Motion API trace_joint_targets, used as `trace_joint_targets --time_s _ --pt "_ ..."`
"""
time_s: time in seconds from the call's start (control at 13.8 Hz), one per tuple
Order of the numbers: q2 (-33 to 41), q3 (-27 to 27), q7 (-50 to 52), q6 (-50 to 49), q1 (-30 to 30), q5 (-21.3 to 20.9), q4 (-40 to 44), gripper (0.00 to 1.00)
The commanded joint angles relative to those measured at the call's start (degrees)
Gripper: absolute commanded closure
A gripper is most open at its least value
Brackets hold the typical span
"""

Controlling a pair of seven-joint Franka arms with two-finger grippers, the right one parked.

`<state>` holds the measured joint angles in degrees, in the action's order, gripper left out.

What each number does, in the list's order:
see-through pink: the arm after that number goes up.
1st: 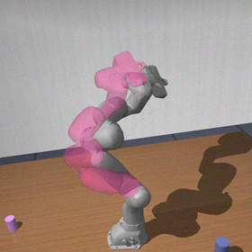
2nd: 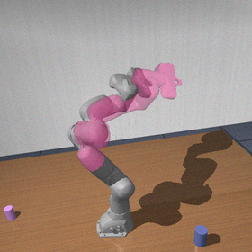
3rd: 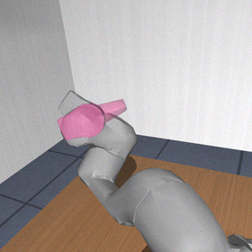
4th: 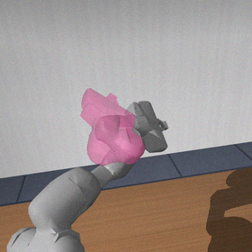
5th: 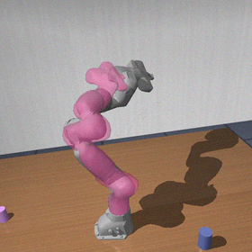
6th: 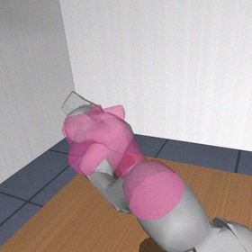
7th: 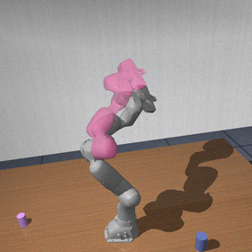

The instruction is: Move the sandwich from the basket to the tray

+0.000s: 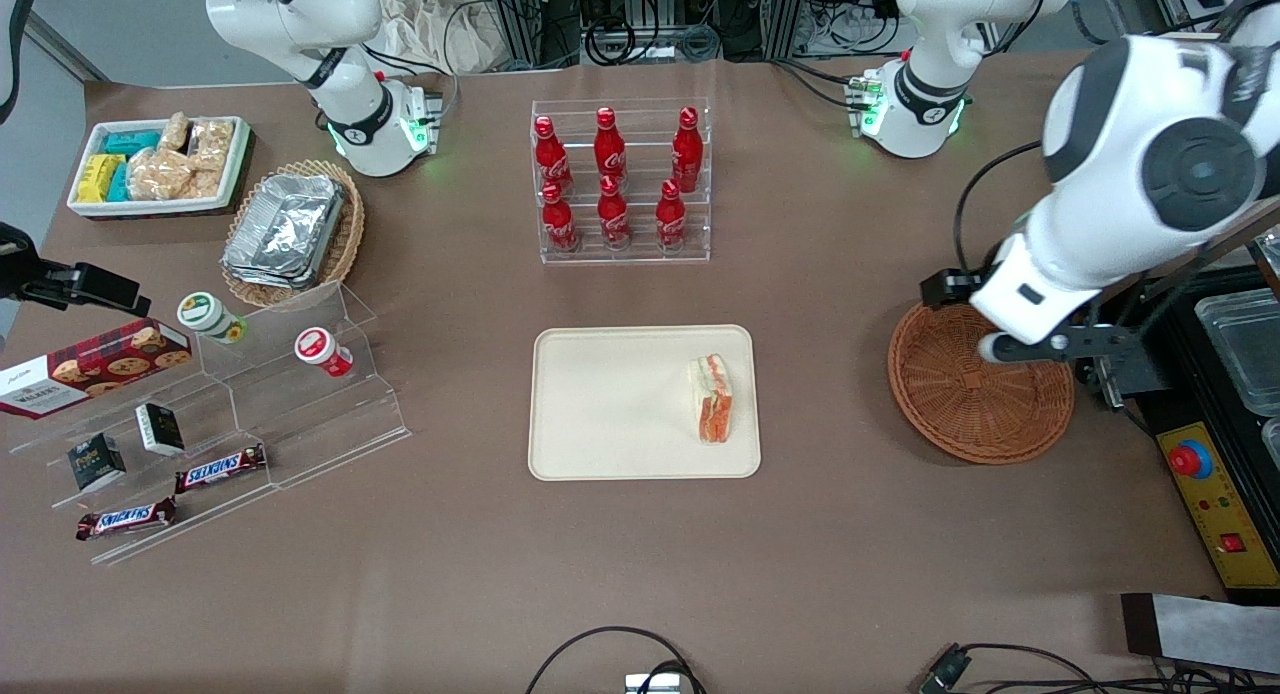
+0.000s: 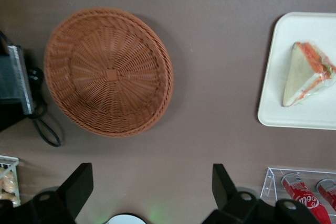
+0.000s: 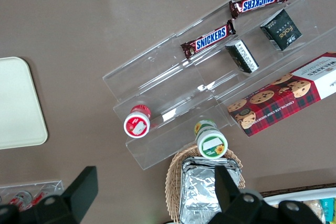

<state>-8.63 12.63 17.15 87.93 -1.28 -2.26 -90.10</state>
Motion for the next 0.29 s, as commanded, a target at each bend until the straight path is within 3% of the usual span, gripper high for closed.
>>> trace_joint_targets --time_s 0.0,0.22 --pt "-1.57 0.37 -1.41 -1.54 3.03 -0.12 3.52 0.0" --pt "-2.18 0.37 -1.33 -1.54 4.09 -0.2 4.58 0.0"
